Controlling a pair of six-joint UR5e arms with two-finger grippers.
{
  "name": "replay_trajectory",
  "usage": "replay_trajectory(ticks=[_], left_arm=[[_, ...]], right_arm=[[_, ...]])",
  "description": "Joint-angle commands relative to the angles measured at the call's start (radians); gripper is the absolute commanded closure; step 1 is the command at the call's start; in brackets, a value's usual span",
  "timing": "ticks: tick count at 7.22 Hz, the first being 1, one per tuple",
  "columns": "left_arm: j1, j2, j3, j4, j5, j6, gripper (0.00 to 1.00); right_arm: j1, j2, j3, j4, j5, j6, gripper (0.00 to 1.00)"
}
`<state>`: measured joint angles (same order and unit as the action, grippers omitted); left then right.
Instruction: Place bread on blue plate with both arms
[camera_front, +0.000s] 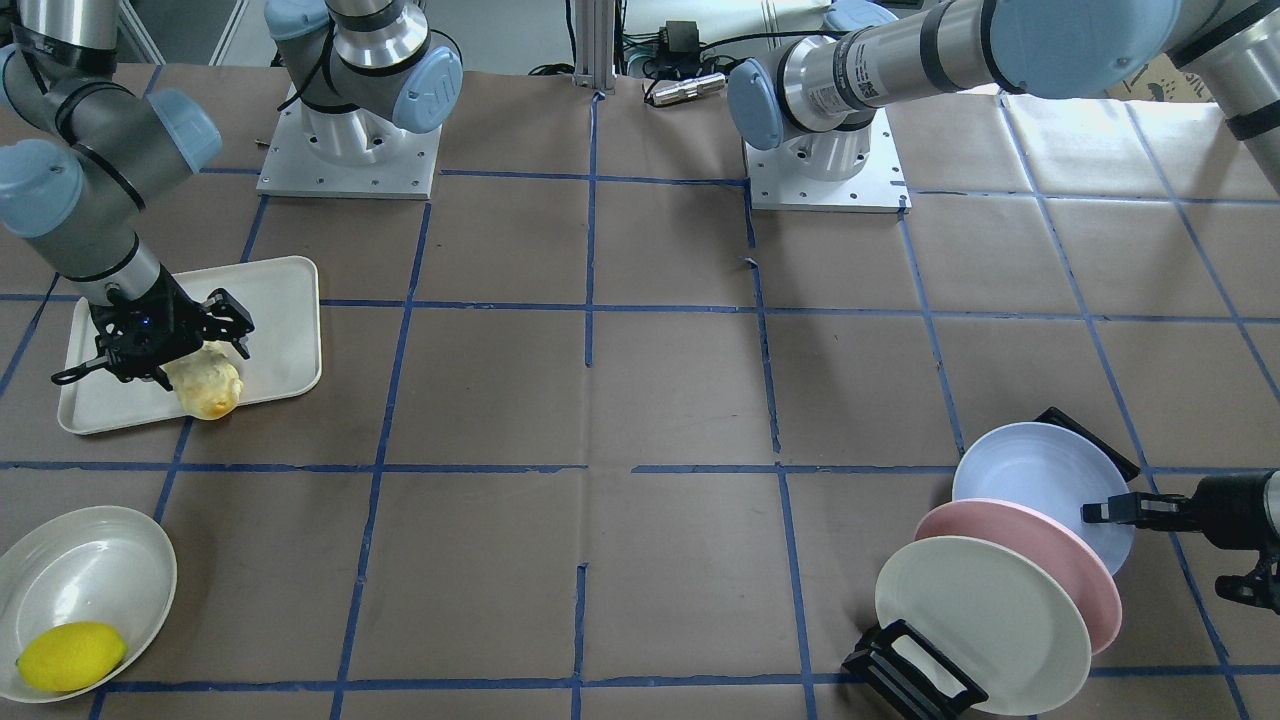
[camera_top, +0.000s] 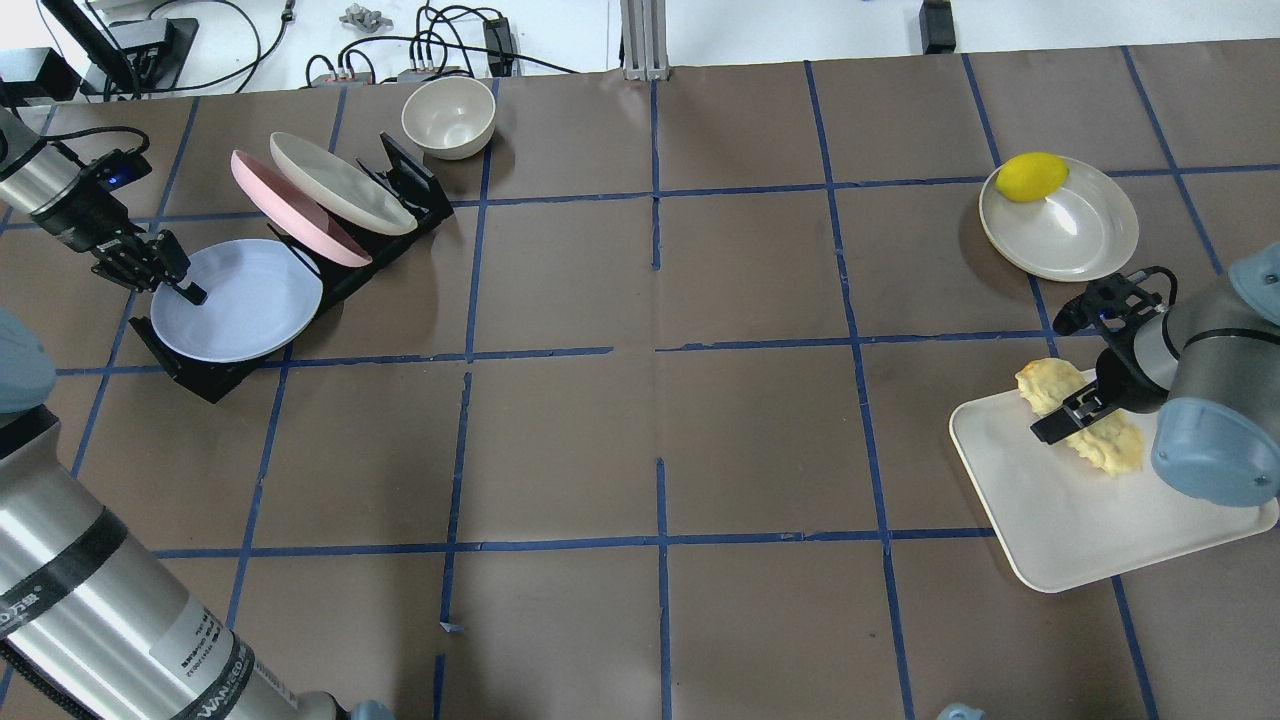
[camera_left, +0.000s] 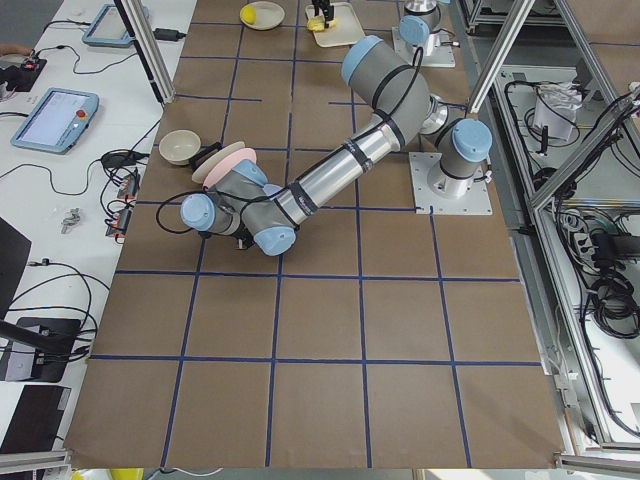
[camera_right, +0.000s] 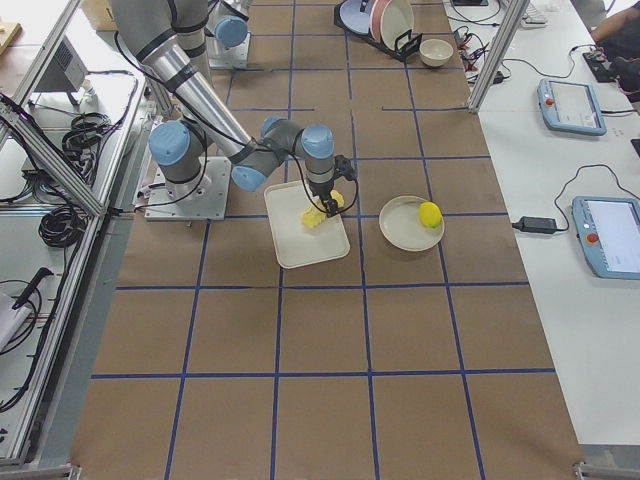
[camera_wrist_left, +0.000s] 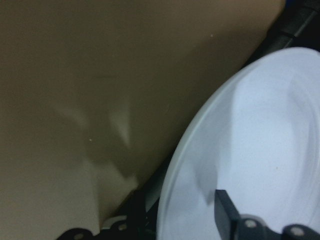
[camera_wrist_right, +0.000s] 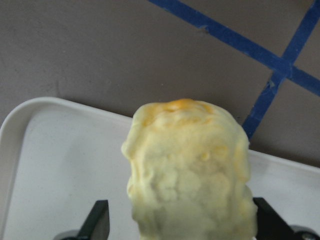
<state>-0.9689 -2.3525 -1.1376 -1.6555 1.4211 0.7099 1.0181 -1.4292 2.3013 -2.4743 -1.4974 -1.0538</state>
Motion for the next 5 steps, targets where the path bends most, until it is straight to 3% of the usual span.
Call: replay_trajectory(ticks=[1, 2, 5], left_arm=[[-0.001, 0.006, 0.022, -0.012, 0.007, -0.004, 0.81], [-0.001, 0.007, 0.051, -0.042, 0.012, -0.003, 0.81], [0.002, 0.034, 0.084, -0.082, 0.093, 0.008, 0.89]], right_arm=[[0.0, -0.002, 0.018, -0.017, -0.007, 0.014, 0.61], [0.005, -0.019, 0.009, -0.006, -0.039, 0.032, 0.92], [0.072, -0.105, -0.124, 0.289, -0.056, 0.131, 0.93]])
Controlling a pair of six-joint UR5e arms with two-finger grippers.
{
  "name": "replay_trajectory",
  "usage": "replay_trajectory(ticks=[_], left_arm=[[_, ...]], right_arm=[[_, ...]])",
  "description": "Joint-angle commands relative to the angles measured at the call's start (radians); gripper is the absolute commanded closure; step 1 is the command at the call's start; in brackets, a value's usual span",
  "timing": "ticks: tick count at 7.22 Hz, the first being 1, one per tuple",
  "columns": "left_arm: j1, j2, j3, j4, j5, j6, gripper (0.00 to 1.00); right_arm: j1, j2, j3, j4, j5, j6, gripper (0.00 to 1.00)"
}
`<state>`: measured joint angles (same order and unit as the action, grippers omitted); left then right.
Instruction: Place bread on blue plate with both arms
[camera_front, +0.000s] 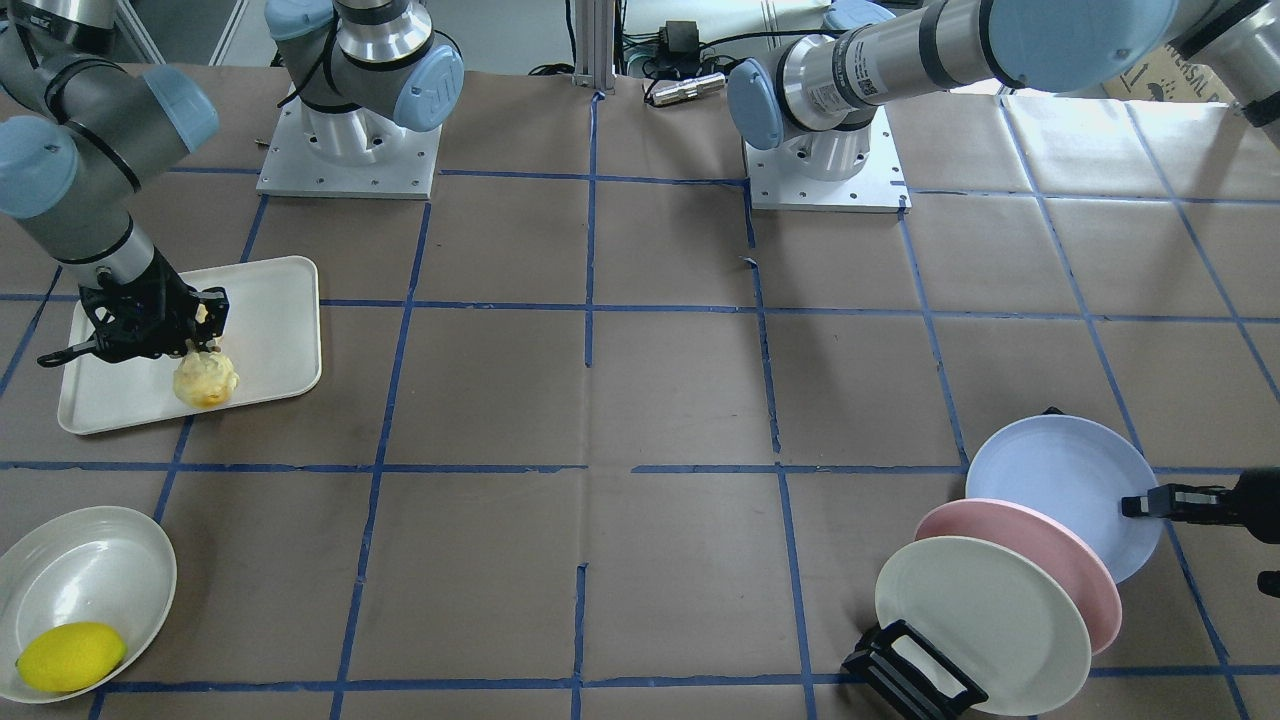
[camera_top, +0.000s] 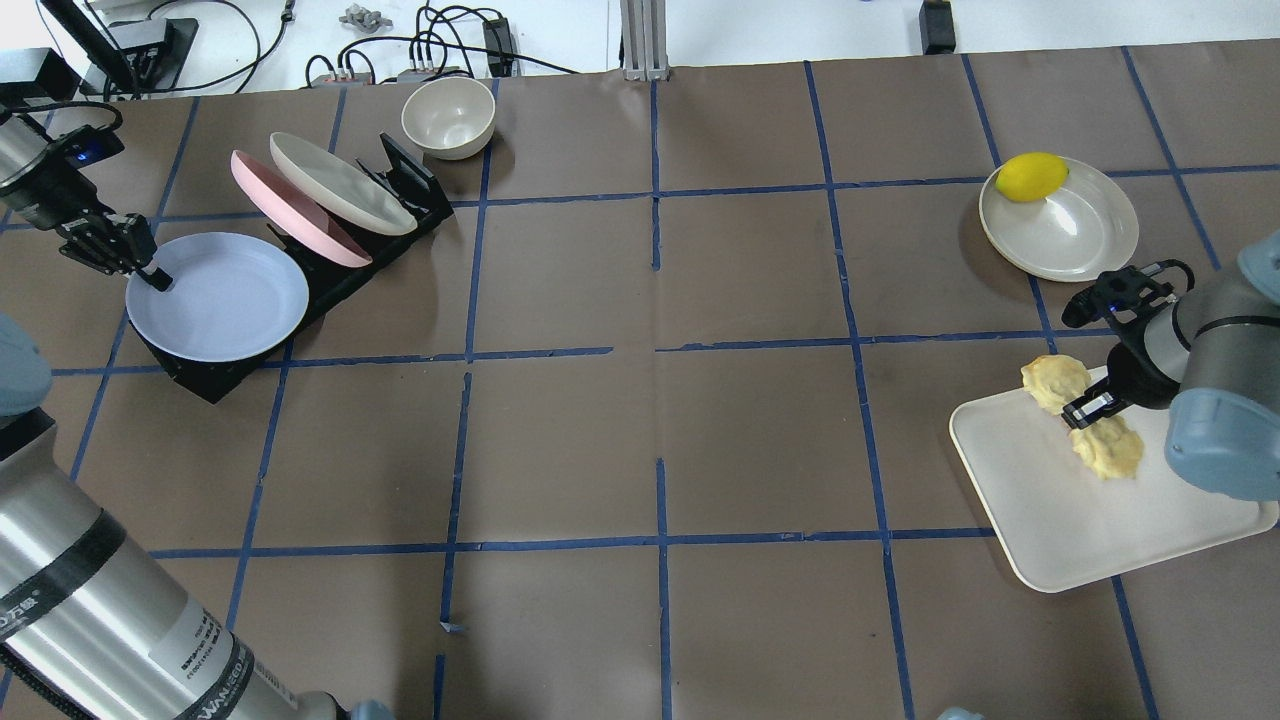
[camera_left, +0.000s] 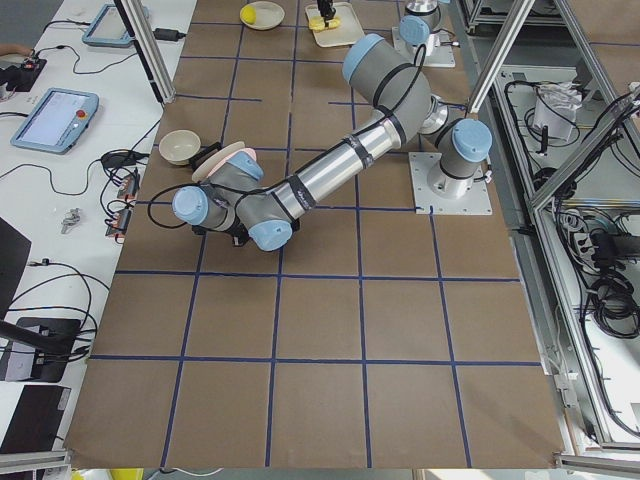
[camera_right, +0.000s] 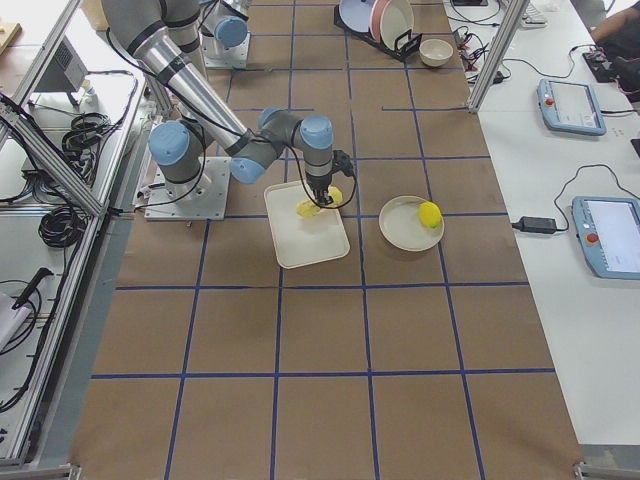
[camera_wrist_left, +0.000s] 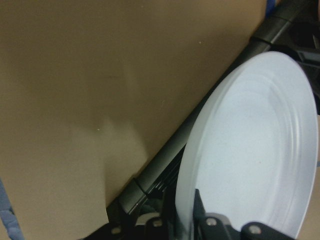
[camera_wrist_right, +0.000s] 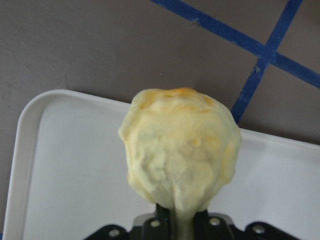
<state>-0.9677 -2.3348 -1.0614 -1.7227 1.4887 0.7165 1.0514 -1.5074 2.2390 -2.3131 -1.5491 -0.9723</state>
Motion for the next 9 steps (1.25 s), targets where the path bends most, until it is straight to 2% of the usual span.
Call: replay_trajectory(ticks=[1, 3, 5, 6, 7, 9], left_arm=[[0.003, 0.041, 0.004, -0.032, 0.034, 0.001, 0.89], [0.012, 0.119, -0.008, -0.078, 0.074, 0.015, 0.89], [0.0, 0.234, -0.072, -0.156, 0.076, 0.021, 0.9], [-0.009, 0.302, -0.157, -0.158, 0.074, 0.011, 0.91], [-0.038, 0.387, -0.266, -0.149, 0.067, -0.026, 0.91], [-0.199, 0.547, -0.453, -0.106, 0.038, -0.242, 0.92]], right_arm=[[0.076, -0.043, -0.117, 0.226, -0.005, 0.069, 0.93], [0.164, -0.092, -0.279, 0.482, 0.013, 0.235, 0.92], [0.356, -0.096, -0.453, 0.668, 0.009, 0.477, 0.92], [0.422, -0.096, -0.485, 0.701, 0.007, 0.592, 0.92], [0.461, -0.099, -0.486, 0.701, 0.009, 0.63, 0.92], [0.467, -0.112, -0.48, 0.704, 0.009, 0.676, 0.92]])
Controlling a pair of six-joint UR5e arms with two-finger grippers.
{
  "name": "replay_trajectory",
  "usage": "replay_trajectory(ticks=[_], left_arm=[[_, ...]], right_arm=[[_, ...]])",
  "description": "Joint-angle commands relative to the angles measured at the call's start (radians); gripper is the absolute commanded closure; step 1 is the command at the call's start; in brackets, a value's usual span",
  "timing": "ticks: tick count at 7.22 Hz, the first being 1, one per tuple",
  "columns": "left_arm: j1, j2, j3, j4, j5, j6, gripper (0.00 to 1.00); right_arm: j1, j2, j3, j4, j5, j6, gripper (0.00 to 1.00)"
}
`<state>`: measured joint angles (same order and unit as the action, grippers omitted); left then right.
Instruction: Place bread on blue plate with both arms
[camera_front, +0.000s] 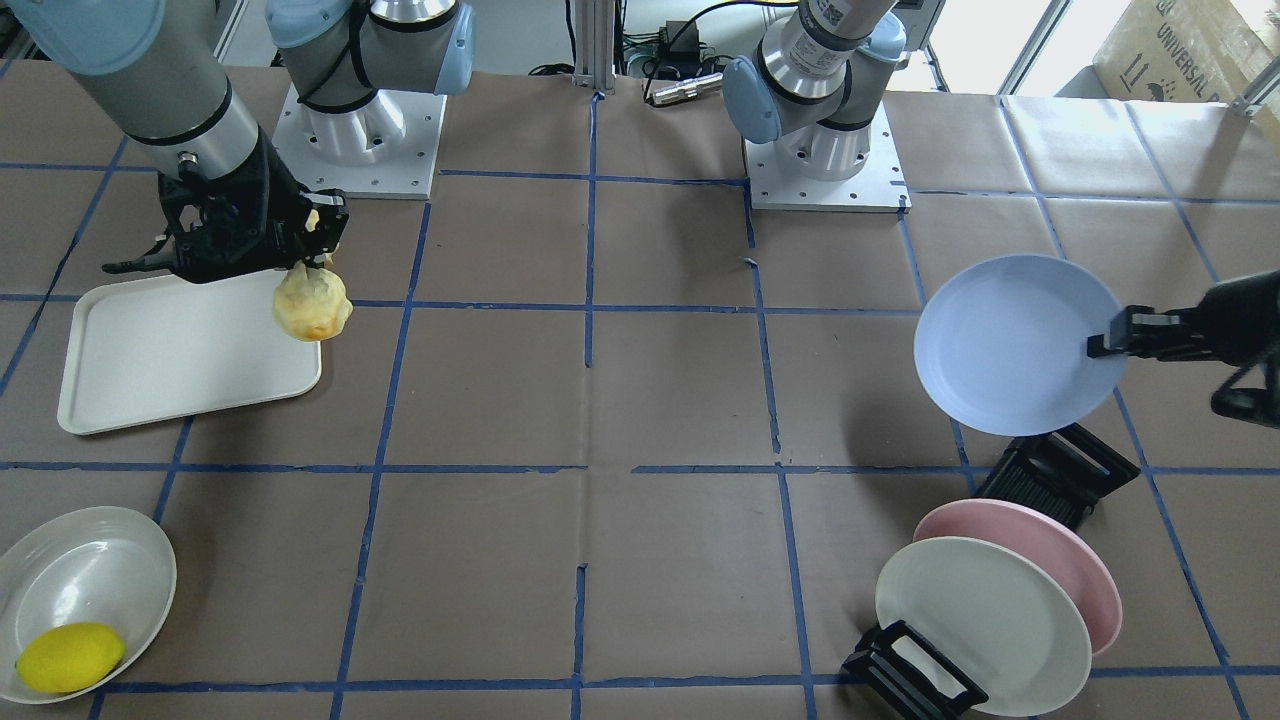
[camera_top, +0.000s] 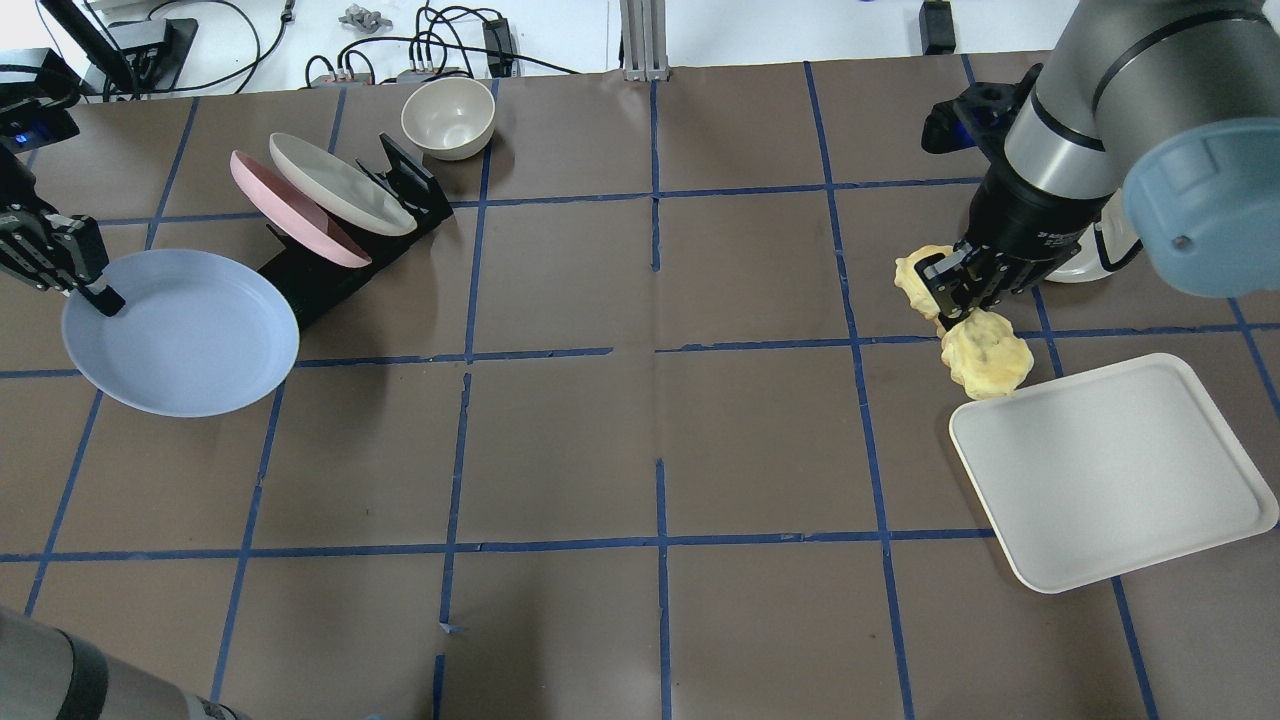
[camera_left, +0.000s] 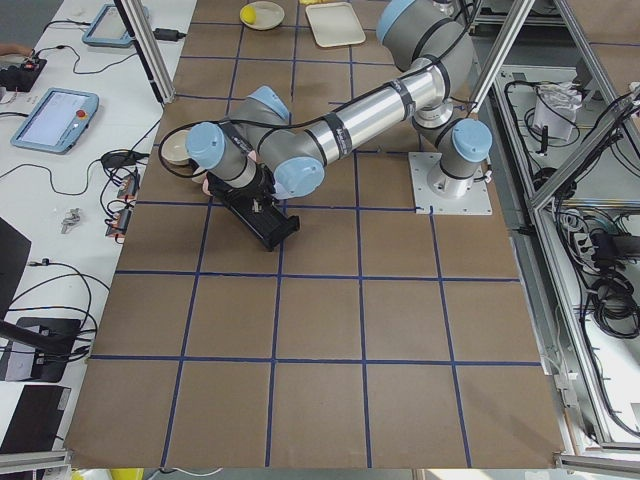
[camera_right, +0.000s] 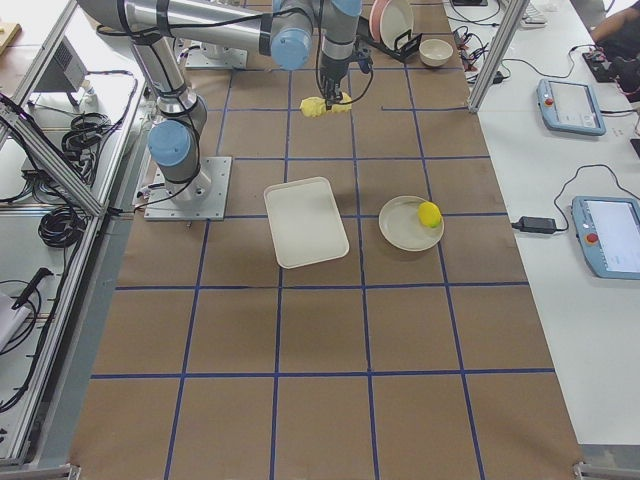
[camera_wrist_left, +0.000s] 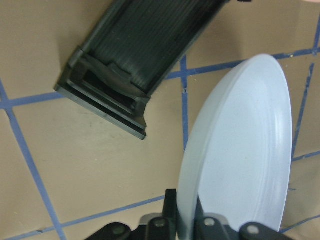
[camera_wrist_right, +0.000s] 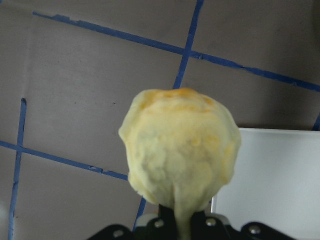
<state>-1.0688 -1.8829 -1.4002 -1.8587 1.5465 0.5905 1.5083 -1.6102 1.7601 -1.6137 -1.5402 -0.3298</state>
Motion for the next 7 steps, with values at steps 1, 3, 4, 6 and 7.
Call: replay_trajectory(ticks=[1, 3, 4, 6, 7], left_arm=[[-0.202, 0.137, -0.191, 0.099, -0.067, -0.236, 0.92], [-0.389, 0.128, -0.264, 0.302, -0.181, -0.476, 0.92], [-0.452, 0.092, -0.27, 0.399, -0.256, -0.524, 0.92], [-0.531, -0.016, -0.279, 0.589, -0.359, -0.554, 0.92], [-0.557, -0.048, -0.298, 0.657, -0.359, -0.549, 0.92]], right_arm=[[0.013, -0.02, -0.001, 0.011, 0.002, 0.076, 0.92], [0.041, -0.02, -0.001, 0.008, -0.006, 0.083, 0.91], [0.041, -0.02, 0.001, 0.008, -0.001, 0.083, 0.91], [0.041, -0.019, 0.005, 0.006, 0.006, 0.081, 0.91], [0.041, -0.017, 0.004, -0.005, -0.007, 0.078, 0.89]])
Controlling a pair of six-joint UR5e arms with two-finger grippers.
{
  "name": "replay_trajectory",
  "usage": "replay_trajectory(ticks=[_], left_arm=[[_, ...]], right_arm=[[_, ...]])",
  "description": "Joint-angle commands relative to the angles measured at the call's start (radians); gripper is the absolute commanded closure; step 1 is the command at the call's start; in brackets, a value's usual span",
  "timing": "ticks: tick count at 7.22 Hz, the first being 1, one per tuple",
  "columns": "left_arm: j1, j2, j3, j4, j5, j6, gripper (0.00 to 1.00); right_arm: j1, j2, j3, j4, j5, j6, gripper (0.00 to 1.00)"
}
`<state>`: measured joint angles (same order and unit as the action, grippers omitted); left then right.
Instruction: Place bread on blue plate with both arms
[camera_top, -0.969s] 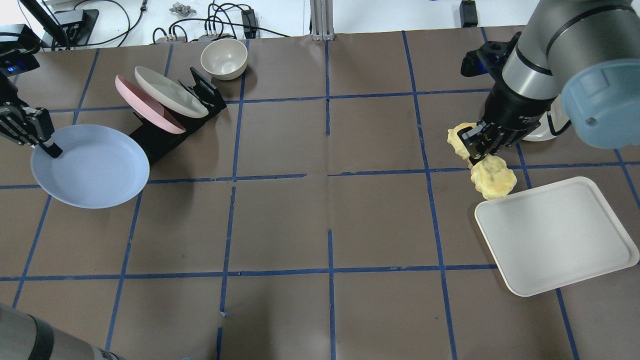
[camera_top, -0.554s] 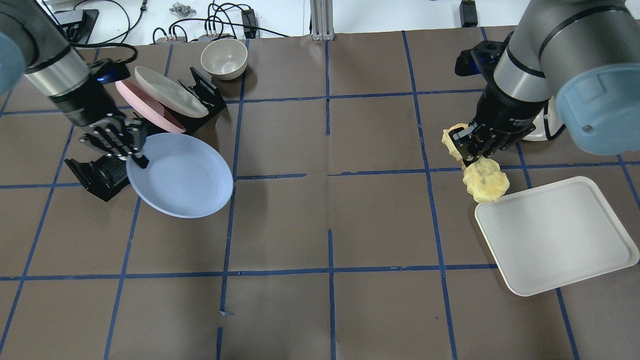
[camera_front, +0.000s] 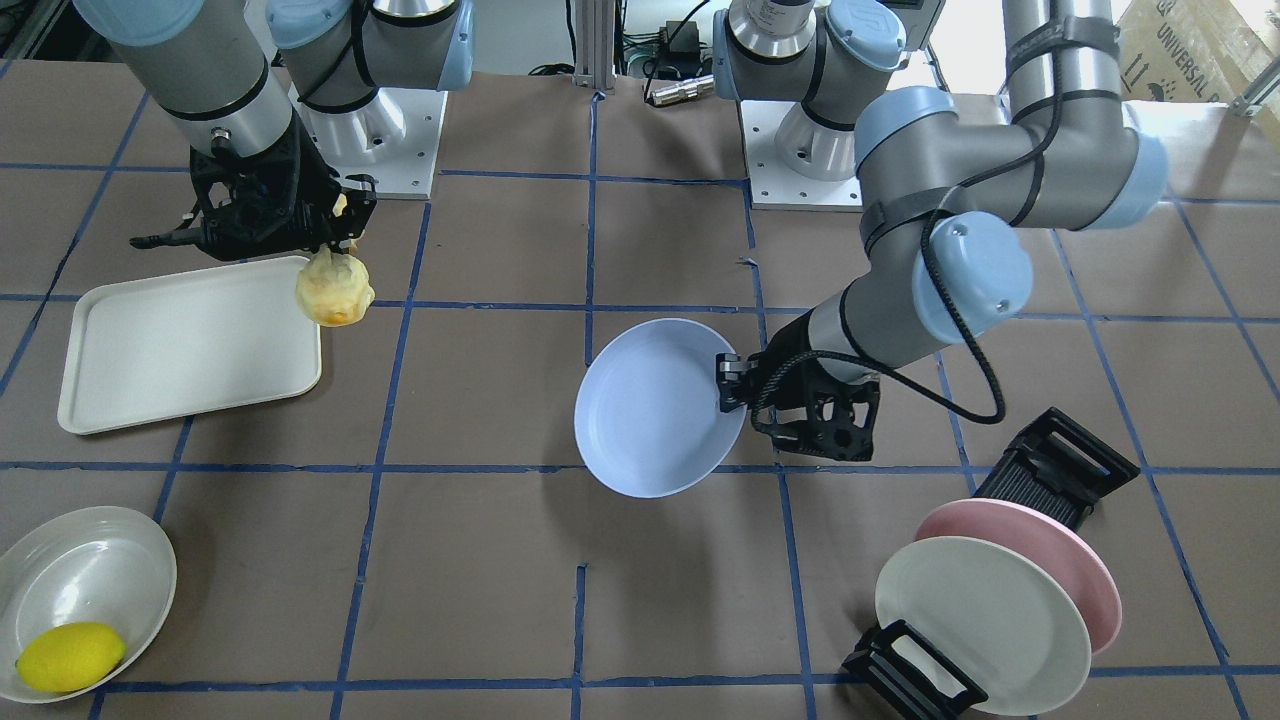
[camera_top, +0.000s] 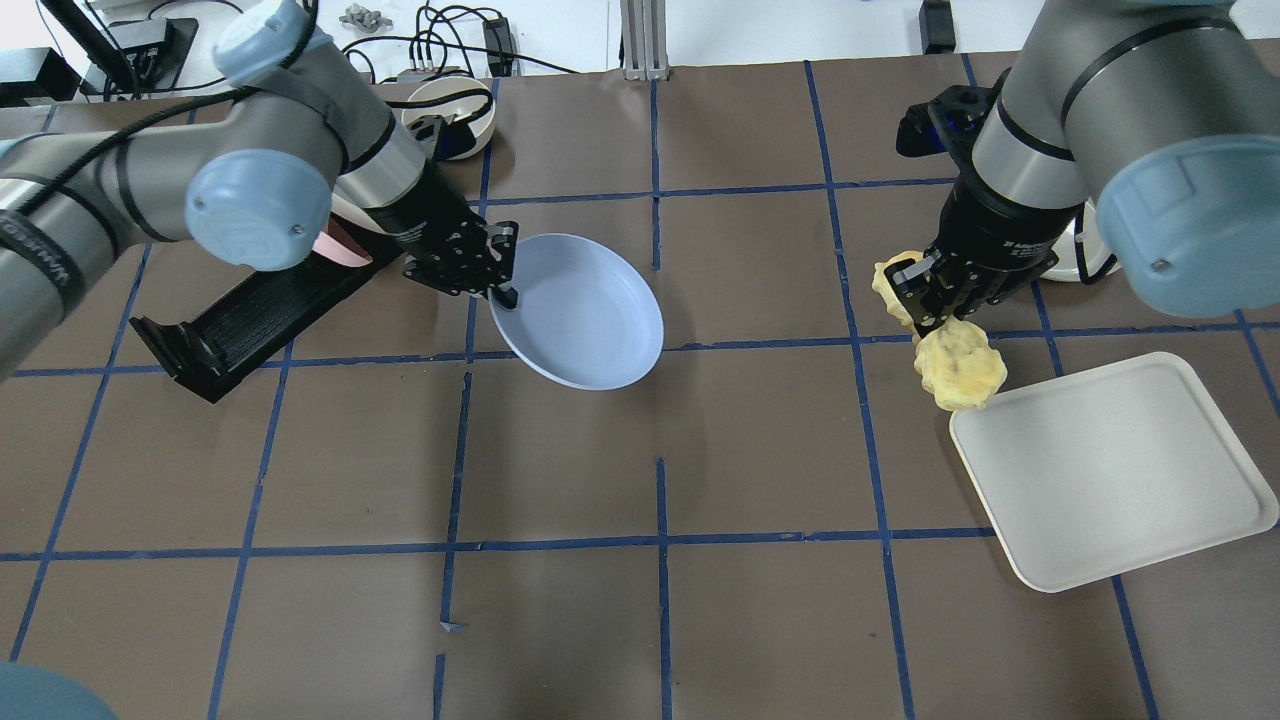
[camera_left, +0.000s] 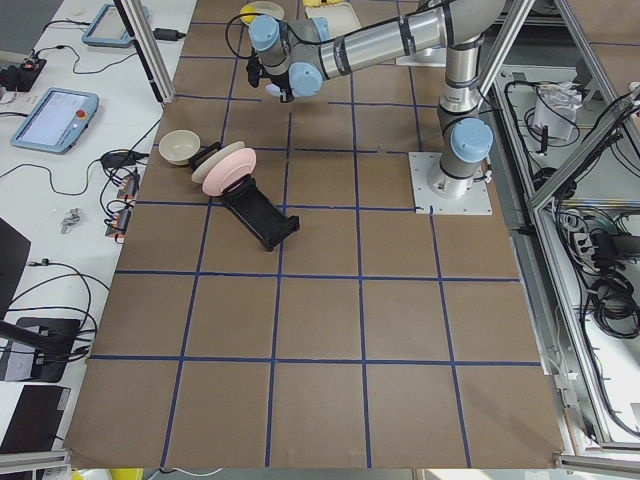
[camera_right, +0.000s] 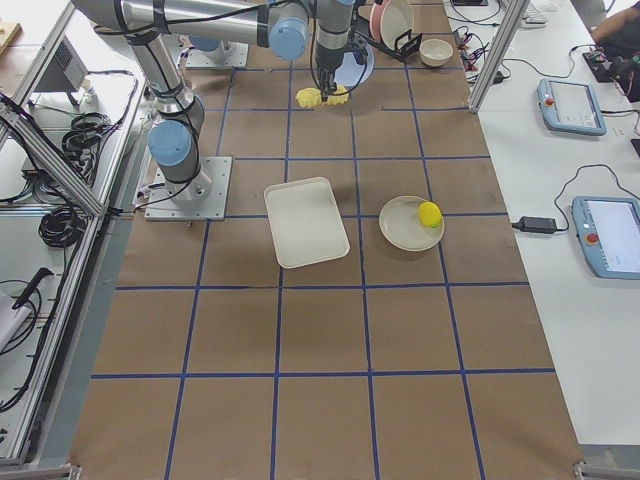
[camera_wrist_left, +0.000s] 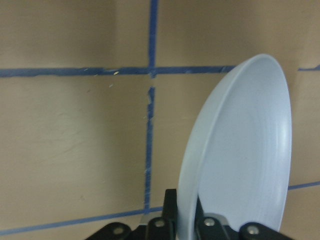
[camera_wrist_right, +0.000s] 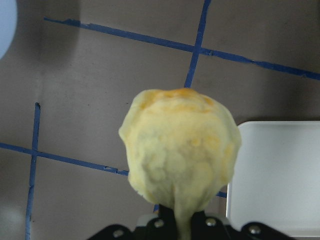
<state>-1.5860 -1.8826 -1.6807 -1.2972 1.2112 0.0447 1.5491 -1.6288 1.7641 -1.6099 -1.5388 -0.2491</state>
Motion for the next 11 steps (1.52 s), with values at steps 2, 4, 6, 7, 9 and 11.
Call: replay_trajectory(ticks=[2, 4, 6, 7, 9, 11], left_arm=[[-0.054, -0.117, -0.083, 0.306, -0.082, -0.008, 0.91], [-0.054, -0.13, -0.105, 0.325, -0.091, -0.029, 0.62], [-0.049, -0.103, -0.097, 0.378, -0.079, -0.091, 0.0], [-0.036, -0.078, -0.088, 0.359, -0.055, -0.091, 0.0], [-0.035, 0.018, -0.064, 0.229, 0.17, -0.086, 0.0], [-0.037, 0.101, 0.06, -0.079, 0.369, -0.078, 0.0]], right_arm=[[0.0, 0.015, 0.0, -0.022, -0.009, -0.002, 0.89], [0.003, 0.018, -0.005, -0.022, 0.002, -0.004, 0.89], [0.014, 0.044, 0.003, -0.066, 0.0, -0.004, 0.89], [0.026, 0.103, -0.012, -0.155, -0.039, 0.002, 0.86], [0.116, 0.209, -0.026, -0.322, -0.055, 0.103, 0.86], [0.263, 0.434, -0.175, -0.422, -0.066, 0.229, 0.85]])
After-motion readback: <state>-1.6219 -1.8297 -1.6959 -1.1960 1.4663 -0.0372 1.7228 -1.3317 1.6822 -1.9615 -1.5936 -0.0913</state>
